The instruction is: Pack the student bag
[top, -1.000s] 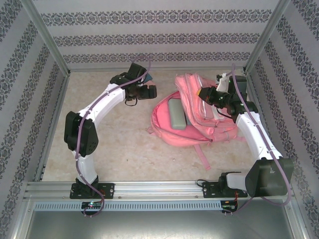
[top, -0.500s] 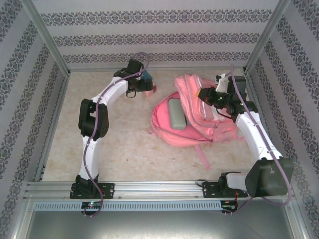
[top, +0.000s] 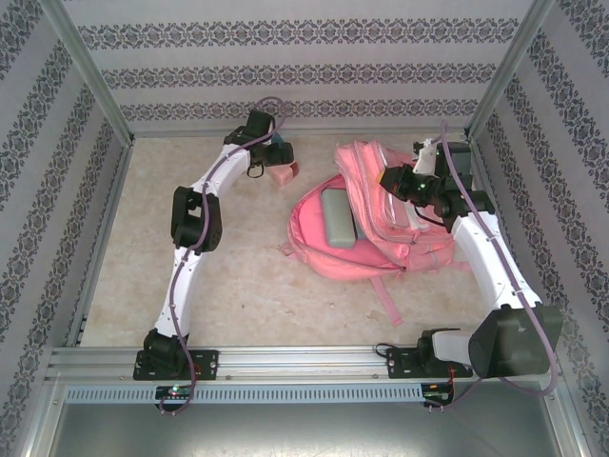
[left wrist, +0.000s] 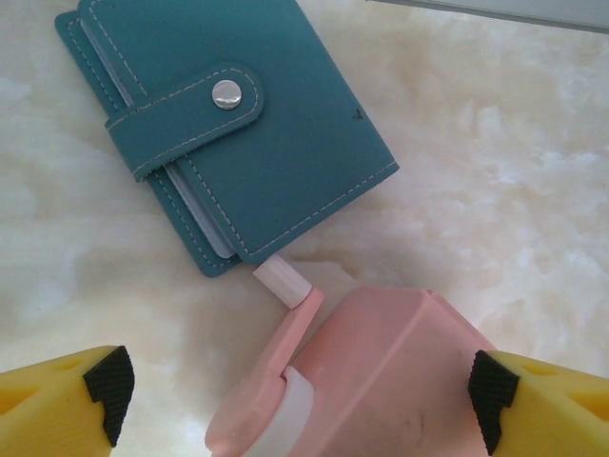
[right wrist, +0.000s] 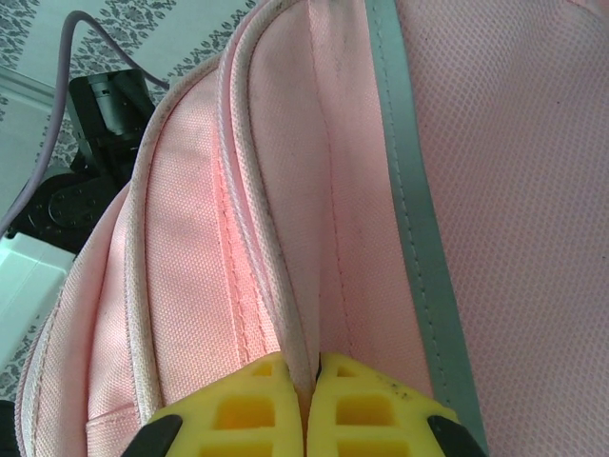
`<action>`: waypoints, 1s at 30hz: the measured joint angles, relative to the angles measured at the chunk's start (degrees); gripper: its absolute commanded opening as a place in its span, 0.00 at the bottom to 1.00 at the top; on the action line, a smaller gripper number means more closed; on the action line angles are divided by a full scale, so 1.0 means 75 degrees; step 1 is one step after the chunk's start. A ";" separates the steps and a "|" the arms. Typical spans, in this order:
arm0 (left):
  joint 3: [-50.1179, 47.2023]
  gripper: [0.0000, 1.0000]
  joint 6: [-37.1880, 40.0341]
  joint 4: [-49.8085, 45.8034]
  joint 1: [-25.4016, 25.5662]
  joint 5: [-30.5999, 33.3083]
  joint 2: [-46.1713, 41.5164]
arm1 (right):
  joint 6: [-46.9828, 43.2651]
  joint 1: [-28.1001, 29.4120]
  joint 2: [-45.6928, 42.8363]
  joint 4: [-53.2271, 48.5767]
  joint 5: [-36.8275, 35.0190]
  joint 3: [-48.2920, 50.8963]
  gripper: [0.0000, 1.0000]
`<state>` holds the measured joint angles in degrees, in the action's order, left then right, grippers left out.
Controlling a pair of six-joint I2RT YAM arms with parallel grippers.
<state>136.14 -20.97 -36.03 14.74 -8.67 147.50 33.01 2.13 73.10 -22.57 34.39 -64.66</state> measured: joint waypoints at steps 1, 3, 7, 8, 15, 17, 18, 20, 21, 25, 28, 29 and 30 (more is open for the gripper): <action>-0.0006 0.88 0.0000 0.0003 -0.0015 -0.0055 0.0000 | -0.0003 0.0000 -0.0009 -0.0006 -0.0009 0.0000 0.01; -0.0140 0.88 -0.0009 0.0047 -0.0023 -0.0131 -0.0052 | -0.0023 0.0000 -0.0009 -0.0035 -0.0009 0.0000 0.01; -0.1154 0.86 -0.0134 0.0358 -0.0026 -0.0280 -0.0624 | -0.0026 0.0035 -0.0006 -0.0090 -0.0026 -0.0029 0.01; -0.1492 0.86 -0.0178 0.0417 -0.0026 -0.0306 -0.0822 | -0.0026 0.0055 -0.0006 -0.0111 -0.0044 -0.0038 0.01; -0.4159 0.85 -0.0749 0.0933 -0.0017 -0.0664 -0.2433 | -0.0050 0.0152 0.0058 -0.0169 -0.0087 -0.0067 0.01; -0.4881 0.86 -0.0953 0.1084 -0.0009 -0.0796 -0.2879 | -0.0050 0.0154 0.0076 -0.0166 -0.0087 -0.0073 0.01; -0.5152 0.86 -0.1026 0.1163 0.0015 -0.0839 -0.3040 | -0.0050 0.0184 0.0079 -0.0166 -0.0087 -0.0073 0.01; -0.5715 0.87 -0.1145 0.1306 0.0041 -0.0903 -0.3395 | -0.0050 0.0204 0.0082 -0.0166 -0.0093 -0.0073 0.01; -0.5866 0.89 -0.1166 0.1303 0.0058 -0.0933 -0.3500 | -0.0050 0.0207 0.0090 -0.0166 -0.0093 -0.0076 0.01; -0.6000 0.97 -0.1183 0.1250 0.0093 -0.0927 -0.3617 | -0.0050 0.0251 0.0134 -0.0163 -0.0093 -0.0076 0.02; -0.5831 0.98 -0.1247 0.1035 0.0102 -0.0883 -0.3617 | -0.0050 0.0251 0.0154 -0.0157 -0.0093 -0.0073 0.02; -0.5721 0.98 -0.1274 0.0991 0.0117 -0.0851 -0.3617 | -0.0050 0.0251 0.0160 -0.0157 -0.0090 -0.0073 0.02; -0.5613 0.98 -0.1276 0.0953 0.0134 -0.0825 -0.3614 | -0.0050 0.0254 0.0166 -0.0154 -0.0090 -0.0076 0.02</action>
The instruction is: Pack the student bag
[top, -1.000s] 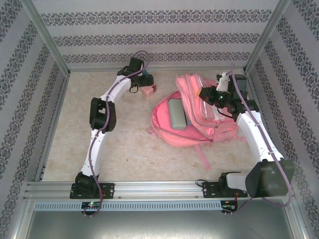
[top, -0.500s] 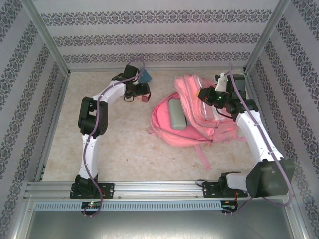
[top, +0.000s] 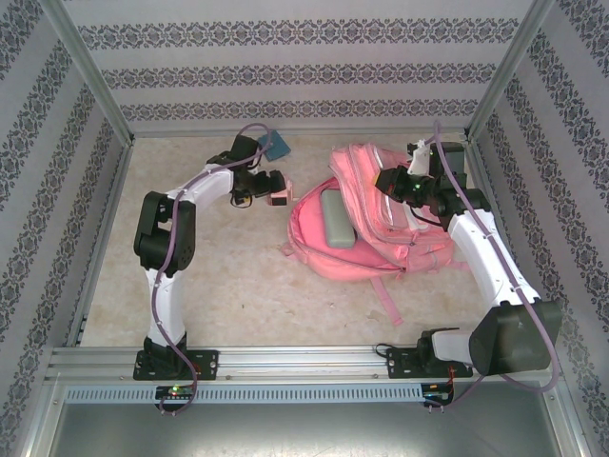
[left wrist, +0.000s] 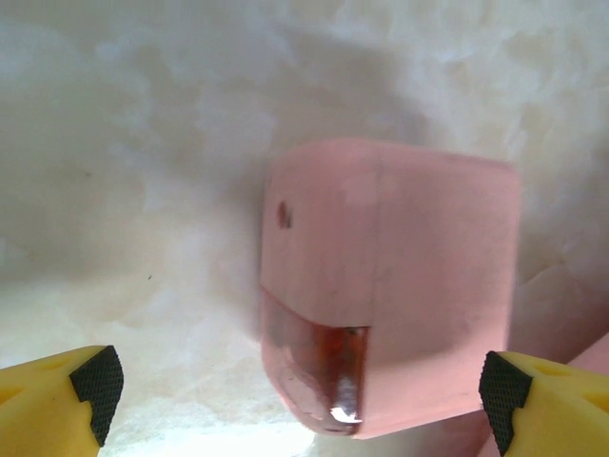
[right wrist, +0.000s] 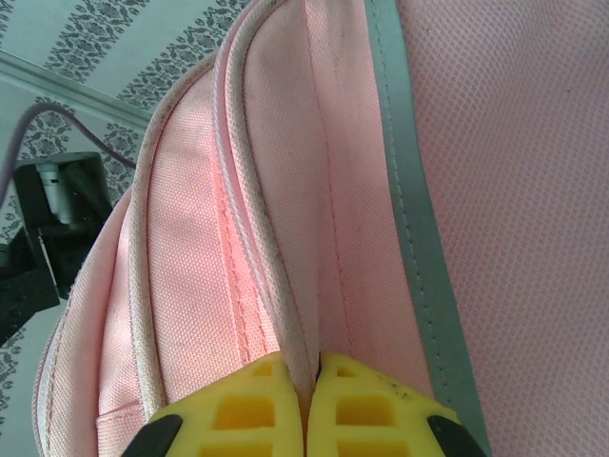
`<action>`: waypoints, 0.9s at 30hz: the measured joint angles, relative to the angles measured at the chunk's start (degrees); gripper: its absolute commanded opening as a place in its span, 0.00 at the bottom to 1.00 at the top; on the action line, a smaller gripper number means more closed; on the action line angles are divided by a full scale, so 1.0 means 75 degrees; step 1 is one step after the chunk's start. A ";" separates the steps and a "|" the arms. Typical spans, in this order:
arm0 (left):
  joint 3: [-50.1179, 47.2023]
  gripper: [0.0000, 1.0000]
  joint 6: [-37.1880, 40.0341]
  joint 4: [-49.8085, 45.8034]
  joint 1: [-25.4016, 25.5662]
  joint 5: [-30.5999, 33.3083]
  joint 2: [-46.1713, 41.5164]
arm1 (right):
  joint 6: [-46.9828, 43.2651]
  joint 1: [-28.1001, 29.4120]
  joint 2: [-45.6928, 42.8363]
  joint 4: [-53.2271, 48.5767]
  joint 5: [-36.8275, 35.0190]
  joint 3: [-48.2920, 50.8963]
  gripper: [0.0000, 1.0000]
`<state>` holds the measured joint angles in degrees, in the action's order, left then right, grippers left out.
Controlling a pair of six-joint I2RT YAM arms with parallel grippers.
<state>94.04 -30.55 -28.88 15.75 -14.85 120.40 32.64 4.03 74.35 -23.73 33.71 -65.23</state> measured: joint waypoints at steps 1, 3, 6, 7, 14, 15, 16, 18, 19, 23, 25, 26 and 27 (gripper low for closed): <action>0.0157 0.99 -0.0003 -0.0070 0.0038 0.0032 0.0006 | 0.0000 0.0000 0.0003 0.0003 0.0000 0.0003 0.02; 0.0542 0.99 0.0006 -0.0163 0.0154 0.0090 0.0082 | 0.0000 0.0000 0.0003 0.0012 0.0000 0.0000 0.02; 0.1078 0.99 0.0070 -0.0271 0.0428 0.0283 0.0268 | 0.0000 0.0000 0.0003 0.0012 0.0000 0.0003 0.03; 0.1207 0.99 0.0105 -0.0370 0.0530 0.0396 0.0338 | 0.0000 0.0000 0.0003 0.0012 -0.0003 0.0000 0.03; 0.1550 0.99 0.0405 -0.1198 0.0941 0.1282 0.0729 | 0.0000 0.0000 0.0000 0.0017 -0.0003 0.0000 0.04; 0.1568 0.97 0.0437 -0.1276 0.0947 0.1376 0.0781 | 0.0000 0.0000 0.0003 0.0017 -0.0003 0.0003 0.04; 0.1609 0.95 0.0463 -0.1370 0.0956 0.1469 0.0854 | 0.0000 0.0000 0.0006 0.0020 -0.0003 0.0003 0.04; 0.1667 0.92 0.0507 -0.1478 0.0959 0.1620 0.0994 | 0.0000 0.0000 0.0015 0.0023 0.0000 0.0003 0.04; 0.1670 0.89 0.0533 -0.1507 0.0956 0.1670 0.1055 | 0.0000 0.0000 0.0020 0.0026 0.0000 0.0000 0.04; 0.1749 0.83 0.0615 -0.1638 0.0959 0.1848 0.1306 | 0.0000 0.0000 0.0079 0.0026 0.0000 -0.0041 0.05; 0.1778 0.81 0.0644 -0.1673 0.0959 0.1897 0.1416 | 0.0000 0.0000 0.0093 0.0029 0.0003 -0.0055 0.05; 0.1813 0.79 0.0650 -0.1705 0.0959 0.1926 0.1478 | 0.0000 0.0000 0.0093 0.0029 0.0000 -0.0055 0.05; 0.1833 0.79 0.0653 -0.1714 0.0959 0.1961 0.1518 | 0.0000 0.0000 0.0096 0.0026 0.0000 -0.0055 0.05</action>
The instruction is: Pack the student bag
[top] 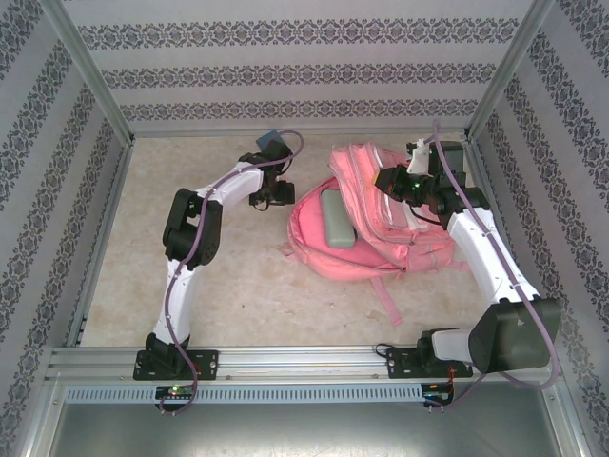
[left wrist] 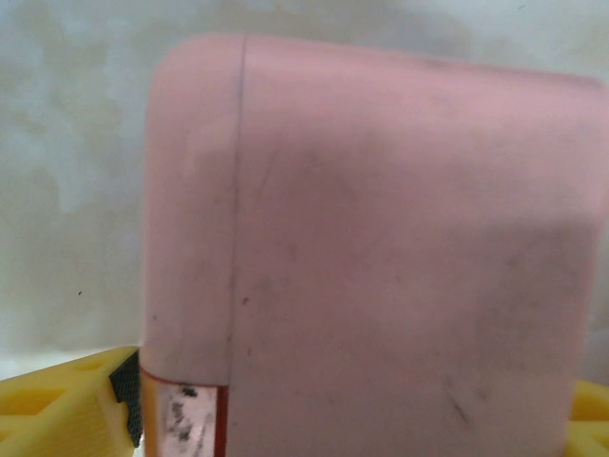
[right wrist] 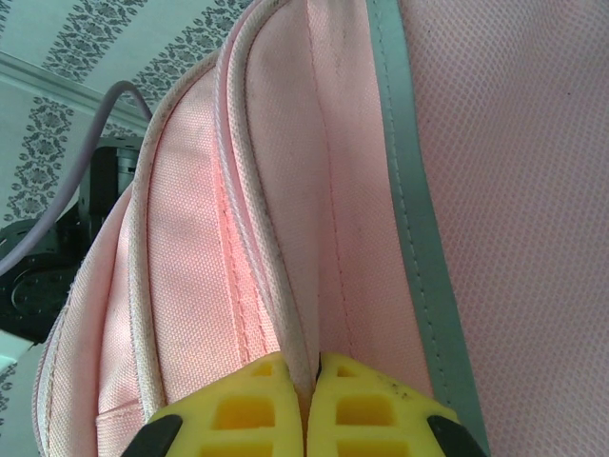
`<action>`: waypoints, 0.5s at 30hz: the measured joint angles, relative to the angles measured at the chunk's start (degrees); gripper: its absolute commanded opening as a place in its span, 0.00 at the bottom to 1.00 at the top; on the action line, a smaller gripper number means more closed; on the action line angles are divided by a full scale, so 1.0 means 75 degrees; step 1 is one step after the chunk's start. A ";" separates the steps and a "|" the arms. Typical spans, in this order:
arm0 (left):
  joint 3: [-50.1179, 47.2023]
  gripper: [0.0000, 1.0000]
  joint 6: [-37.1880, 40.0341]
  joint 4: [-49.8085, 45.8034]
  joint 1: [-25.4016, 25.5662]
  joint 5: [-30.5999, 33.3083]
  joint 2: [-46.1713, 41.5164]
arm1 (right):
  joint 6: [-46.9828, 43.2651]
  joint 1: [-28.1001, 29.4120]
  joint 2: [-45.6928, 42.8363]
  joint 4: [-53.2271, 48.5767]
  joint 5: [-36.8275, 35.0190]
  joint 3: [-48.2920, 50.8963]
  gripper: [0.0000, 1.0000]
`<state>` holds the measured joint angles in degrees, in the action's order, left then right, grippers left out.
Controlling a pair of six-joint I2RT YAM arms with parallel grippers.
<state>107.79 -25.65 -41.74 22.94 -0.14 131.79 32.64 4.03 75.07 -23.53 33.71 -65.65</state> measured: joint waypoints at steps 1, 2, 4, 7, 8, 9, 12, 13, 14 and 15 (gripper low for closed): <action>0.0020 0.78 0.0017 -0.0020 0.0000 0.0035 0.0032 | 0.0000 0.0000 0.0000 0.0003 0.0000 0.0000 0.05; 0.0035 0.75 0.0023 -0.0041 0.0000 0.0055 0.0052 | 0.0000 0.0000 0.0000 0.0000 0.0000 0.0000 0.05; 0.0055 0.71 0.0050 -0.0050 0.0000 0.0090 0.0055 | 0.0000 0.0000 0.0000 0.0000 0.0000 0.0000 0.05; 0.0064 0.76 0.0119 -0.0061 0.0000 0.0108 0.0055 | 0.0000 0.0000 0.0000 0.0000 0.0003 0.0000 0.05; 0.0070 0.76 0.0149 -0.0064 0.0000 0.0114 0.0055 | 0.0000 0.0012 0.0000 0.0000 0.0000 0.0000 0.05; 0.0090 0.76 0.0169 -0.0067 0.0000 0.0117 0.0055 | 0.0003 0.0035 0.0000 0.0000 0.0000 0.0000 0.05; 0.0300 0.80 0.0271 -0.0099 0.0000 0.0125 0.0105 | 0.0000 0.0050 0.0006 -0.0012 -0.0003 0.0000 0.06; 0.0393 0.80 0.0306 -0.0105 0.0000 0.0137 0.0137 | 0.0000 0.0050 0.0009 -0.0009 -0.0003 0.0000 0.05; 0.0542 0.80 0.0358 -0.0128 0.0000 0.0152 0.0195 | 0.0000 0.0050 0.0012 -0.0009 -0.0003 0.0000 0.05; 0.0685 0.80 0.0411 -0.0137 0.0000 0.0169 0.0256 | 0.0000 0.0050 0.0012 -0.0009 -0.0003 0.0000 0.06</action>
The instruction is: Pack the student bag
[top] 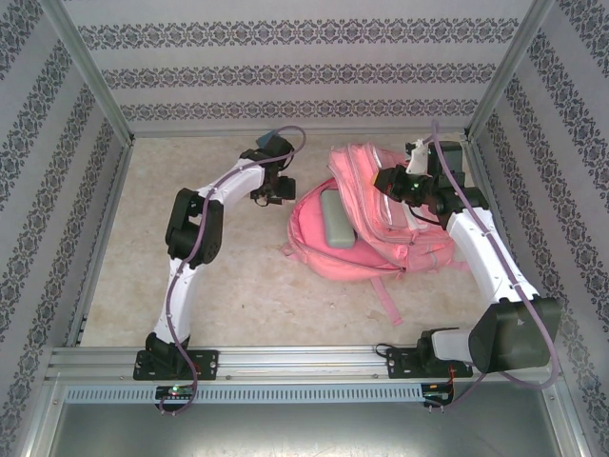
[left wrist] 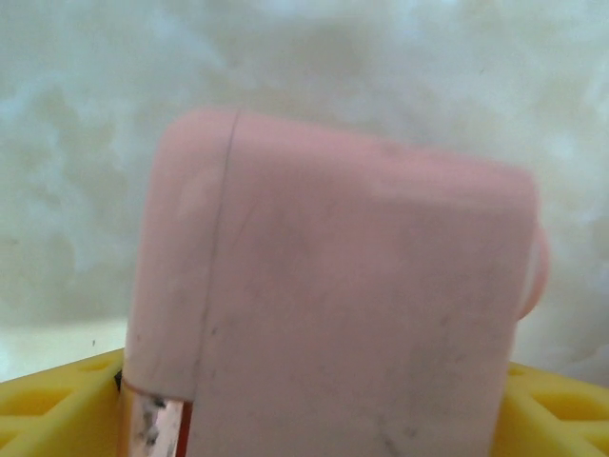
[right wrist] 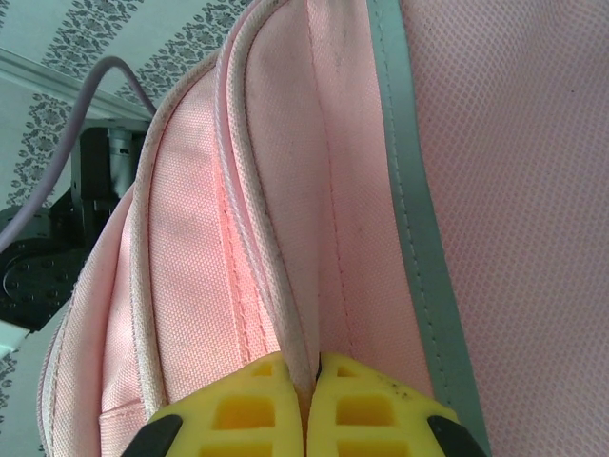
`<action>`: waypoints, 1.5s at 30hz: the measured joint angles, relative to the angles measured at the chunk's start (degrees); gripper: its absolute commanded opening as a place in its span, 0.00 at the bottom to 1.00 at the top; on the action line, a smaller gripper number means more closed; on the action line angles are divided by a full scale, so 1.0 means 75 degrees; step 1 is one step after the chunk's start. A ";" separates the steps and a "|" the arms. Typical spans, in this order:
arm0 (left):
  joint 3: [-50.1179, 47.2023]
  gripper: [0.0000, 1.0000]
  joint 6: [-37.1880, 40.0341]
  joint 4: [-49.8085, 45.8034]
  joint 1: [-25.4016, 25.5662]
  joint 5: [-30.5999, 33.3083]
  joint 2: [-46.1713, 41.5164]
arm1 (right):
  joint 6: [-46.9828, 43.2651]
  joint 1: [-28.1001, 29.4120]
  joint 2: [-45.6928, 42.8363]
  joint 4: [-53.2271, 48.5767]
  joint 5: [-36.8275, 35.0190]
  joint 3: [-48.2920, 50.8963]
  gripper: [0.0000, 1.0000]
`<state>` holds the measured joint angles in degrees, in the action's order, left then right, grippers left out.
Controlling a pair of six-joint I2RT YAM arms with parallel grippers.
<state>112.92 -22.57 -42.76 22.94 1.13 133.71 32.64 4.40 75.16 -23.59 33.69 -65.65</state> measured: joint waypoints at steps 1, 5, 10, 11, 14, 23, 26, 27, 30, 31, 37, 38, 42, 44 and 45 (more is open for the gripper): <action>0.0105 0.80 0.0044 -0.0003 0.0000 0.0003 0.0058 | 0.0000 0.0000 0.0000 -0.0003 0.0000 0.0000 0.06; 0.0402 0.74 0.0207 -0.0064 0.0000 0.0009 0.0265 | 0.0000 0.0000 0.0000 -0.0003 0.0000 0.0000 0.06; 0.0446 0.61 0.0341 -0.0128 0.0000 0.0015 0.0338 | 0.0000 0.0000 0.0000 -0.0003 -0.0003 0.0000 0.06; 0.0449 0.60 0.0370 -0.0128 0.0000 0.0023 0.0335 | 0.0000 0.0000 0.0000 -0.0003 -0.0003 0.0000 0.06; 0.0423 0.59 0.0388 -0.0119 0.0000 0.0032 0.0315 | 0.0000 0.0000 0.0000 -0.0003 -0.0003 0.0000 0.06; -0.0857 0.56 0.0379 -0.0125 0.0017 -0.0131 -0.0662 | -0.0015 -0.0003 0.0000 -0.0052 -0.0020 -0.0044 0.06; -0.1603 0.56 0.0347 -0.0114 0.0099 -0.0268 -0.1515 | -0.0064 -0.0009 0.0017 -0.0146 -0.0029 -0.0128 0.06; -0.1833 0.56 0.0326 -0.0096 0.0146 -0.0326 -0.1845 | -0.0093 -0.0020 0.0029 -0.0166 -0.0029 -0.0160 0.06; -0.2352 0.55 0.0216 -0.0006 0.0376 -0.0455 -0.2771 | -0.0149 -0.0041 0.0038 -0.0213 -0.0026 -0.0189 0.06; -0.2506 0.55 0.0160 0.0050 0.0475 -0.0484 -0.3051 | -0.0149 -0.0055 0.0044 -0.0227 -0.0026 -0.0204 0.06; -0.3518 0.54 -0.0291 0.0542 0.1550 -0.0676 -0.4255 | -0.0149 -0.0122 0.0064 -0.0268 0.0029 -0.0289 0.06; -0.3579 0.54 -0.0341 0.0577 0.1731 -0.0717 -0.4284 | -0.0146 -0.0122 0.0064 -0.0274 0.0032 -0.0289 0.06; -0.3669 0.54 -0.0472 0.0778 0.2594 -0.0766 -0.4278 | -0.0143 -0.0143 0.0061 -0.0280 0.0041 -0.0289 0.06; -0.3672 0.54 -0.0516 0.0933 0.2946 -0.0892 -0.4258 | -0.0137 -0.0160 0.0052 -0.0280 0.0061 -0.0289 0.06; -0.3649 0.54 -0.0516 0.1014 0.3127 -0.0927 -0.4208 | -0.0137 -0.0172 0.0044 -0.0280 0.0064 -0.0289 0.06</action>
<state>85.56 -26.44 -35.16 46.39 -5.82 102.15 31.62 3.11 75.48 -25.69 34.17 -67.81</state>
